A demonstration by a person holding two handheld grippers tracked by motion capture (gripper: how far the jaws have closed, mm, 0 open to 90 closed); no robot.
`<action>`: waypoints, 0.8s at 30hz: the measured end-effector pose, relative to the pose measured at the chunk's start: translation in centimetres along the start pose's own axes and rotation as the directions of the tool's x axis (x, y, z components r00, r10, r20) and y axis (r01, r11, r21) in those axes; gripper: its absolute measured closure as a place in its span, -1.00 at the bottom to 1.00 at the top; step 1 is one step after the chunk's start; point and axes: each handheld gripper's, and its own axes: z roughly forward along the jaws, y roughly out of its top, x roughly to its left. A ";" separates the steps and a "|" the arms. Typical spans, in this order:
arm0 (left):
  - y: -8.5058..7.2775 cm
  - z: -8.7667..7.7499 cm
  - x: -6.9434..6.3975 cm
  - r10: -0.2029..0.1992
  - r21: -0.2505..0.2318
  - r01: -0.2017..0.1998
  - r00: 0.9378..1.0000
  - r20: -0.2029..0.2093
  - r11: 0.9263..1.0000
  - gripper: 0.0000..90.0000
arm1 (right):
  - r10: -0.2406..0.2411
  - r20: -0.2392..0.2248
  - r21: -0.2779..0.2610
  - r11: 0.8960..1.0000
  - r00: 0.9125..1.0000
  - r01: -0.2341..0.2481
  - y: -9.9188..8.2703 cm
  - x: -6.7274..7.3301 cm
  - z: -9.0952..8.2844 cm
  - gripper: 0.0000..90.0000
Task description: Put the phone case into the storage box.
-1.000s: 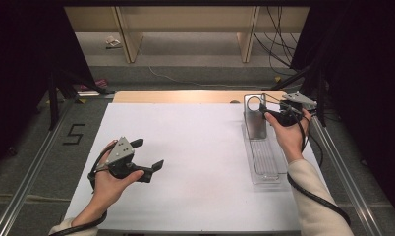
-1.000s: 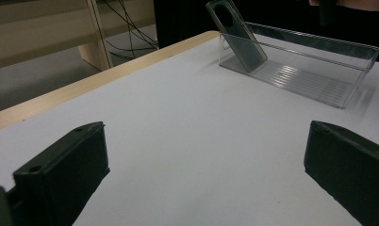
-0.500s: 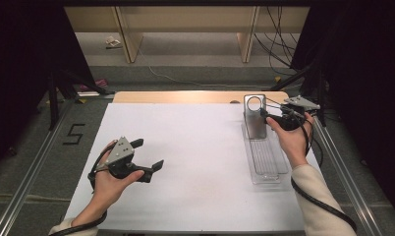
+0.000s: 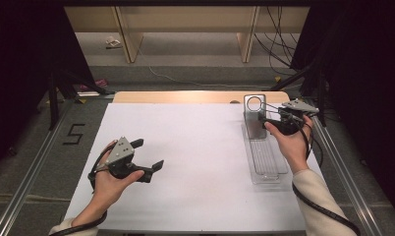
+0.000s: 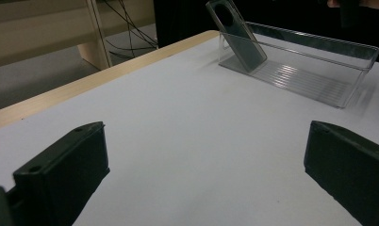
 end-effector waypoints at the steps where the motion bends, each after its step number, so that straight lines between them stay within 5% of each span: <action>1: 0.0 0.0 0.0 0.000 0.000 0.000 1.000 0.000 1.000 -1.00 | -0.002 -0.003 0.000 1.000 1.000 0.002 0.0 0.1 -0.1 -0.62; 24: 0.0 0.0 0.0 -0.001 -0.003 0.001 1.000 0.001 1.000 -1.00 | -0.032 -0.063 0.000 1.000 0.998 0.032 -0.1 1.6 -1.5 -0.63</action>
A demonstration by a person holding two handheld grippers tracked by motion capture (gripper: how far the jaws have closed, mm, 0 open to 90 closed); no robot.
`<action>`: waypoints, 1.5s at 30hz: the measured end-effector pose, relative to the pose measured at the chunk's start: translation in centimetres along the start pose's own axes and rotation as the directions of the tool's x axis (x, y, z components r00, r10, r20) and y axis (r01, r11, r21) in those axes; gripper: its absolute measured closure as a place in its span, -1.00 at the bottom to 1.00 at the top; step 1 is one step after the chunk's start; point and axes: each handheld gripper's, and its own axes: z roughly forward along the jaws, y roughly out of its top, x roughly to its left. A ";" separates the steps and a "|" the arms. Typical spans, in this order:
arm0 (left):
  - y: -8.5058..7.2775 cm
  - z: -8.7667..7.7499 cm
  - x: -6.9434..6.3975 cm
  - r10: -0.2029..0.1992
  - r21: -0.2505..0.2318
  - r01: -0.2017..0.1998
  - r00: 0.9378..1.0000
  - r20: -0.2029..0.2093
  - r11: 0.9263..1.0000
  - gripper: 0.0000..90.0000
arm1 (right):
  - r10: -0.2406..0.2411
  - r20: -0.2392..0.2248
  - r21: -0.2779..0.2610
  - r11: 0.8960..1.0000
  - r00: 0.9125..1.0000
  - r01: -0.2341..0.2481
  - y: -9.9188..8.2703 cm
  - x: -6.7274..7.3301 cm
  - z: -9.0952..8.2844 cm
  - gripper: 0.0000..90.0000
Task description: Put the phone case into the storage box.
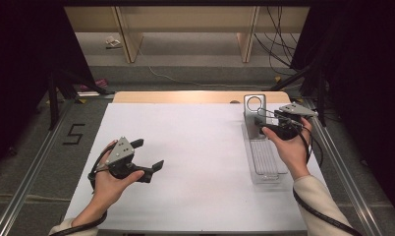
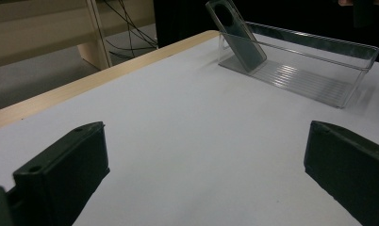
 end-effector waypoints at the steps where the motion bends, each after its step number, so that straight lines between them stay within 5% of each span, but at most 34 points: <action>1: 0.0 0.0 0.0 0.000 0.000 0.000 1.000 0.000 1.000 -1.00 | 0.001 -0.001 0.000 1.000 1.000 -0.001 0.0 0.0 0.0 -0.63; 21: 0.1 -0.1 0.0 0.004 -0.001 -0.004 1.000 0.000 1.000 -1.00 | 0.012 -0.030 0.001 1.000 0.999 -0.012 -0.7 0.1 -1.4 -0.63; 45: 0.1 -0.1 0.0 -0.001 -0.005 0.001 1.000 -0.001 1.000 -1.00 | -0.030 -0.096 -0.004 1.000 0.995 0.030 -1.2 1.8 -2.8 -0.64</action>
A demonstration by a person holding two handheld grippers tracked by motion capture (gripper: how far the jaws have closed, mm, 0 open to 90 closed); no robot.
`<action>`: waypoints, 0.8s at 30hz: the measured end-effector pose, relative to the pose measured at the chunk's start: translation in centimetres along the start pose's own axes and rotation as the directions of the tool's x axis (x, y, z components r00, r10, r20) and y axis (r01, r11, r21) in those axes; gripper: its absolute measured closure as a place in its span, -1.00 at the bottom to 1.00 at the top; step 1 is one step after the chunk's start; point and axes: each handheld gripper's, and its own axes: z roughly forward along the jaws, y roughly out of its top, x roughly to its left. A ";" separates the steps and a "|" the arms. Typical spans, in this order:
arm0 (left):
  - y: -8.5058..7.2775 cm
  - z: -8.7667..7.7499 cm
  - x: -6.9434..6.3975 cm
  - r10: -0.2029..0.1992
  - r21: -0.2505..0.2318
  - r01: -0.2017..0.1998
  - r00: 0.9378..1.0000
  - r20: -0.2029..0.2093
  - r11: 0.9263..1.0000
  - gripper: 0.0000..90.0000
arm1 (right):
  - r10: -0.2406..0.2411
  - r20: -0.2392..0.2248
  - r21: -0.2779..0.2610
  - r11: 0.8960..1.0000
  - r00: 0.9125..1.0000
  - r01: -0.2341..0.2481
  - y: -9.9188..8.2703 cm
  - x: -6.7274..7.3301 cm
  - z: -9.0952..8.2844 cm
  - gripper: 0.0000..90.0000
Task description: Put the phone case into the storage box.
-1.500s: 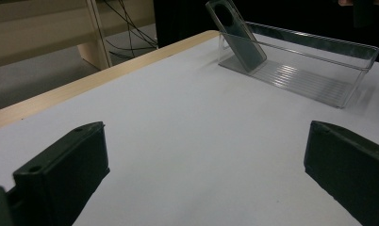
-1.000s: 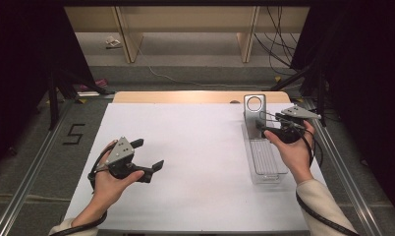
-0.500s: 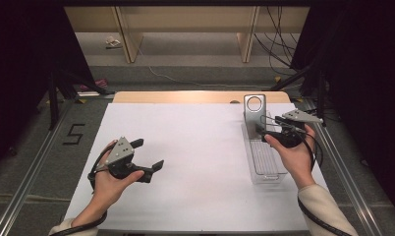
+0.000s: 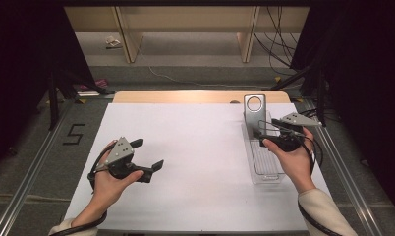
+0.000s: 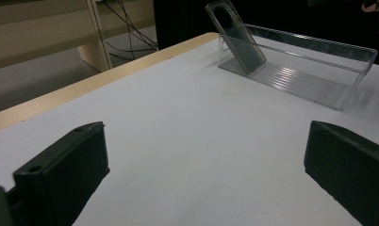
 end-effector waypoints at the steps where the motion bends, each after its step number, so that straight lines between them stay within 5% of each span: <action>1: 0.0 0.0 0.0 0.000 -0.001 0.000 1.000 0.000 1.000 -1.00 | -0.002 -0.002 0.000 1.000 1.000 0.002 0.0 0.1 0.0 -0.64; 24: 0.0 0.0 0.0 0.001 -0.003 -0.001 1.000 0.002 1.000 -1.00 | -0.037 -0.066 -0.008 0.999 0.997 0.037 -1.3 0.9 -2.0 -0.64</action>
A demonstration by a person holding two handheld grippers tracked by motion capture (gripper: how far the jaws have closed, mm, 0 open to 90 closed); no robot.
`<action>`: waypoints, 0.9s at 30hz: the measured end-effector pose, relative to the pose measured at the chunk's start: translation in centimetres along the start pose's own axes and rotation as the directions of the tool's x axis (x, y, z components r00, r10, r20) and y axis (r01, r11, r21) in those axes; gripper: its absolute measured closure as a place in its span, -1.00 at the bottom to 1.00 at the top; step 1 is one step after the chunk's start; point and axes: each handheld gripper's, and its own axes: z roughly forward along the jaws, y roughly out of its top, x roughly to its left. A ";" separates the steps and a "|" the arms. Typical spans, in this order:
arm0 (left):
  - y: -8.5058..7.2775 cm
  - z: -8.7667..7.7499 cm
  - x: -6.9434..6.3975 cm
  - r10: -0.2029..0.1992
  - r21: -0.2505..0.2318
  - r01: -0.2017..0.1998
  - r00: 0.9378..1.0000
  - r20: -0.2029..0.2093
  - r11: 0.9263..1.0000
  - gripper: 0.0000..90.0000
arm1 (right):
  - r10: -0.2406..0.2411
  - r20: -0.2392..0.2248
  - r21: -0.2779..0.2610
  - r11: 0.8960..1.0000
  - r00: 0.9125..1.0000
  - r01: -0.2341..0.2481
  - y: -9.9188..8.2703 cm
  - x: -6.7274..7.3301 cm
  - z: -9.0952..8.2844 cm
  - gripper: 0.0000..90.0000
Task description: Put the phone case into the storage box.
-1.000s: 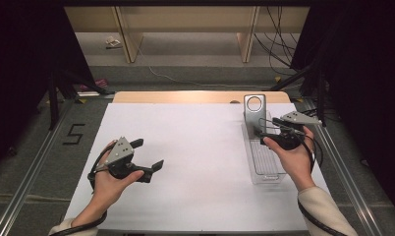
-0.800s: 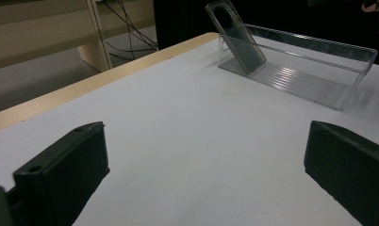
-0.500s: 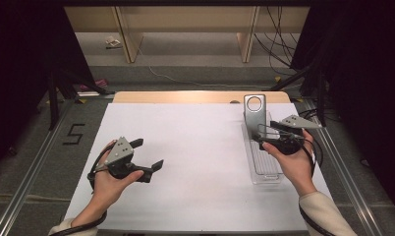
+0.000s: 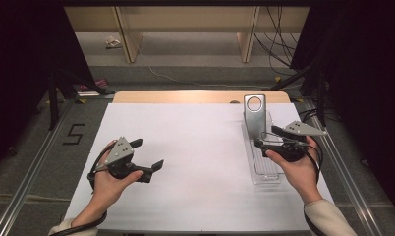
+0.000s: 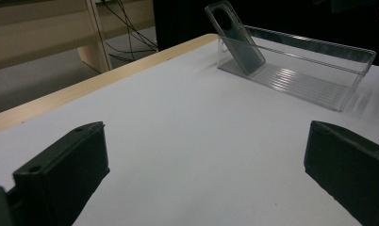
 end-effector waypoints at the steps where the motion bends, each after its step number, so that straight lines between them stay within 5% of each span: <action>1: 0.0 0.0 0.0 -0.001 0.001 0.001 1.000 0.002 1.000 -1.00 | 0.000 -0.005 -0.002 1.000 1.000 0.000 -0.1 0.0 -0.1 -0.64; 27: -0.1 0.0 0.1 0.001 0.004 -0.001 1.000 0.003 1.000 -1.00 | -0.036 -0.042 -0.041 0.999 0.998 0.034 -1.5 1.2 -1.0 -0.64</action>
